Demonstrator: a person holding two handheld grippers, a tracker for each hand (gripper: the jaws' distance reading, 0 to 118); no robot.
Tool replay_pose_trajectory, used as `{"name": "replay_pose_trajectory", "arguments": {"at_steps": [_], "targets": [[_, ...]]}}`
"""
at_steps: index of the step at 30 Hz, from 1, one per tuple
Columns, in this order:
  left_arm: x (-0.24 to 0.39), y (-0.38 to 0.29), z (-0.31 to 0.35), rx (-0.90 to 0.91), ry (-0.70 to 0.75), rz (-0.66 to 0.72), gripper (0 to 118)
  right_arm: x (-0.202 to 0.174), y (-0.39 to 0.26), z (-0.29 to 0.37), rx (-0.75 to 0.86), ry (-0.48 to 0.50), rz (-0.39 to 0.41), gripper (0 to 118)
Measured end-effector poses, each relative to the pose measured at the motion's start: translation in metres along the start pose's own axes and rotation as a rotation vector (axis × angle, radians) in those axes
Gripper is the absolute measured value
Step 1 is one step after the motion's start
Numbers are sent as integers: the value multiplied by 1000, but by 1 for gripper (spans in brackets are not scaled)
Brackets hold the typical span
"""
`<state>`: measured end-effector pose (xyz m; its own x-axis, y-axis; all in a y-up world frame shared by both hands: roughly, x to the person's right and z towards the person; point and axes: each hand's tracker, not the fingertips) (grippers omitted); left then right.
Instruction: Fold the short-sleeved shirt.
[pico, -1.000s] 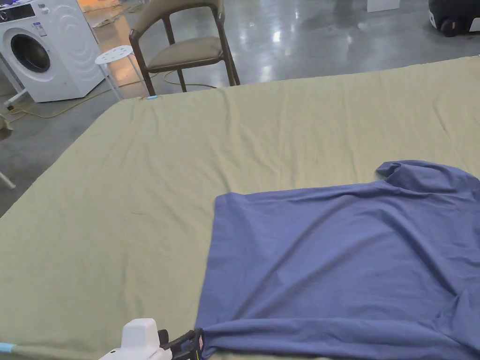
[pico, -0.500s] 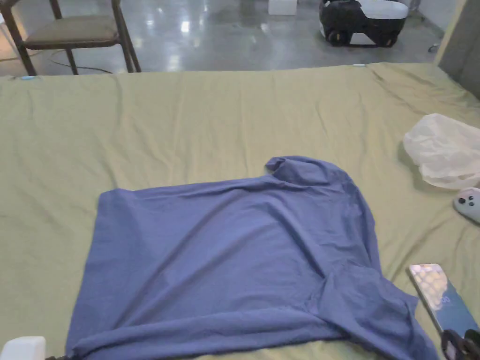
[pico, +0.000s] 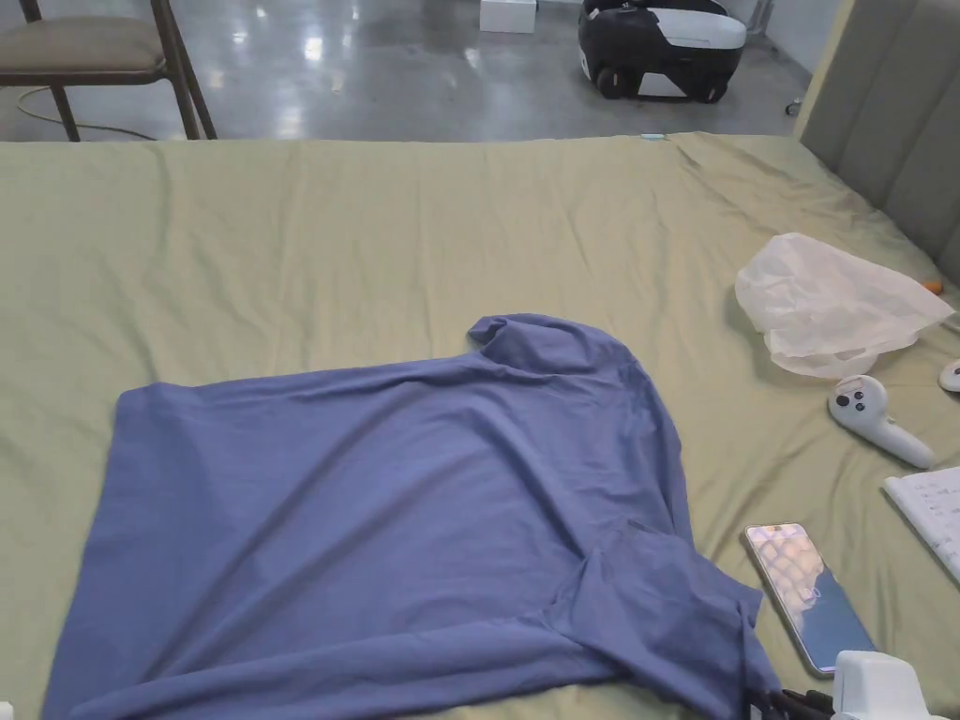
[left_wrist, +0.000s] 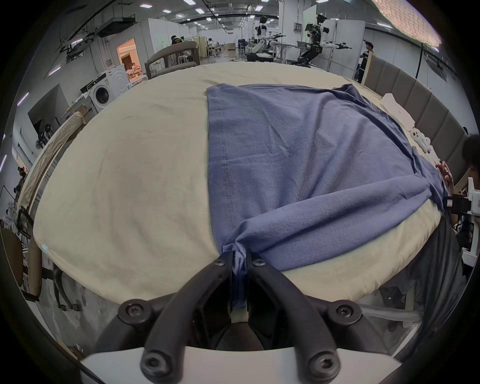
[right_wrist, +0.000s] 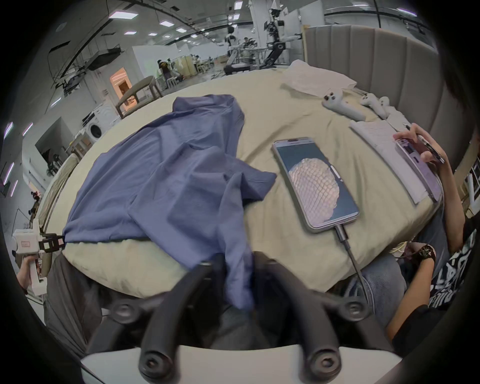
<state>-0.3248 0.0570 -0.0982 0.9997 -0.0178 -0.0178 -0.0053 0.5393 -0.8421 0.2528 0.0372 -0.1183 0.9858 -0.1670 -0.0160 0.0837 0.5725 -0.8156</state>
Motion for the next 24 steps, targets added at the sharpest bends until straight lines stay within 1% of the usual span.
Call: {"name": "replay_pose_trajectory", "arguments": {"at_steps": [1,2,4,7,8,9,12,14,16,17,20,22,24], "targets": [[-3,-1,0,0,0,0,7,0,1,-1,1,3,1,12],[-3,-1,0,1,-1,0,7,0,2,-2,-4,11,3,8],[-4,-1,4,6,-9,6,7,-4,3,5,24,4,26,4],[-12,1,16,38,-45,23,4,-17,16,25,107,-16,84,3],[-14,4,20,57,-50,45,4,-20,24,29,130,-13,90,3],[-26,8,14,93,-50,62,4,-22,33,32,165,-1,92,3],[-35,39,24,202,-76,84,4,-24,72,27,216,10,64,3],[-42,68,18,228,-81,100,4,-25,99,13,235,14,73,3],[-49,96,6,251,-83,116,4,-32,132,-4,258,-13,119,3],[-51,110,-2,249,-86,123,4,-35,145,-13,263,-20,126,3],[-58,148,-27,230,-83,148,4,-40,187,-44,264,-25,121,3],[-58,168,-48,216,-64,156,4,-45,212,-69,240,-41,130,3],[-58,182,-67,190,-46,167,4,-51,229,-90,186,-79,161,3]]}}
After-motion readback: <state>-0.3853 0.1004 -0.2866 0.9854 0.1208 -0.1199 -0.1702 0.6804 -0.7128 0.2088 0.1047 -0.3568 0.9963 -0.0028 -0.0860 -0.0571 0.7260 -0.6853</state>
